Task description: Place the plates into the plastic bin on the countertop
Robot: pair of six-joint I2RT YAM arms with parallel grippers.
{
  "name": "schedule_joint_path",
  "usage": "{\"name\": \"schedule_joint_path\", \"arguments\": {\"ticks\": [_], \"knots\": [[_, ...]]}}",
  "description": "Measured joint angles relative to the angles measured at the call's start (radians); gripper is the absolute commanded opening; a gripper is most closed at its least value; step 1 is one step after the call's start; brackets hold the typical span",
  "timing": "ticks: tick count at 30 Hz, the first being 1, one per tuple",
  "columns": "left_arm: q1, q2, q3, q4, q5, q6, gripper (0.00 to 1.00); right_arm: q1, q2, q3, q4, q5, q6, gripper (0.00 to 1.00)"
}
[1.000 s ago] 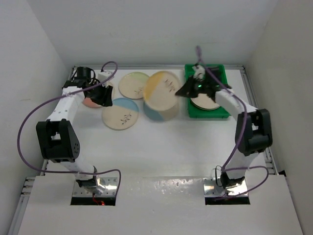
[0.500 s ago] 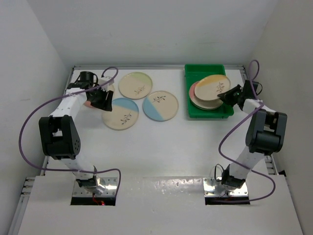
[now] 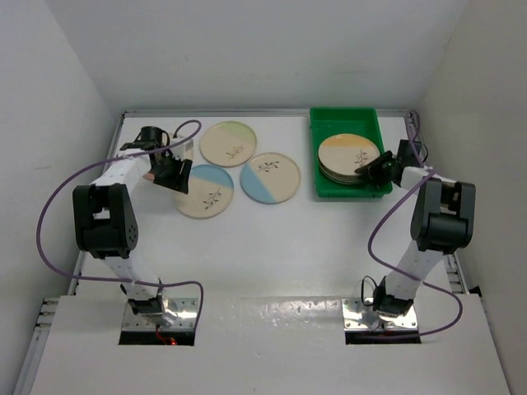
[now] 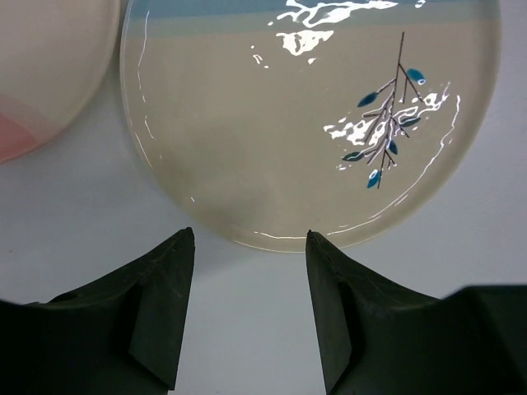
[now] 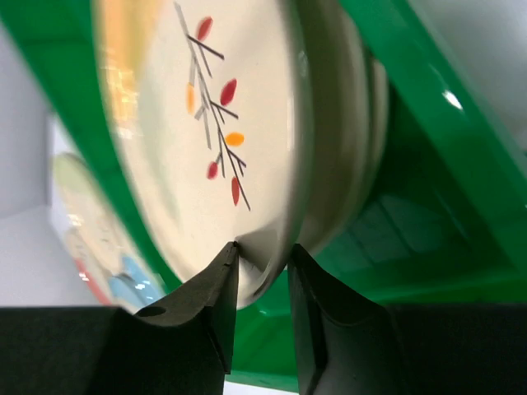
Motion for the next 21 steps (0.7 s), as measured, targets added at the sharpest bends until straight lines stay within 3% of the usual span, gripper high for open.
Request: {"name": "schedule_joint_path", "arguments": {"ticks": [4, 11, 16, 21], "knots": [[0.0, 0.033, 0.0, 0.014, -0.018, -0.005, 0.59, 0.011, 0.048, 0.008, -0.092, 0.022, -0.008, 0.37], [0.0, 0.053, 0.0, 0.025, -0.049, -0.018, 0.62, 0.041, 0.051, 0.102, -0.223, 0.099, -0.101, 0.66], [0.004, 0.108, 0.0, 0.035, -0.088, -0.048, 0.62, 0.118, 0.007, 0.151, -0.342, 0.26, -0.222, 0.72], [0.004, 0.206, 0.019, 0.031, -0.115, -0.083, 0.58, 0.256, -0.144, 0.151, -0.389, 0.413, -0.338, 0.73]]}}
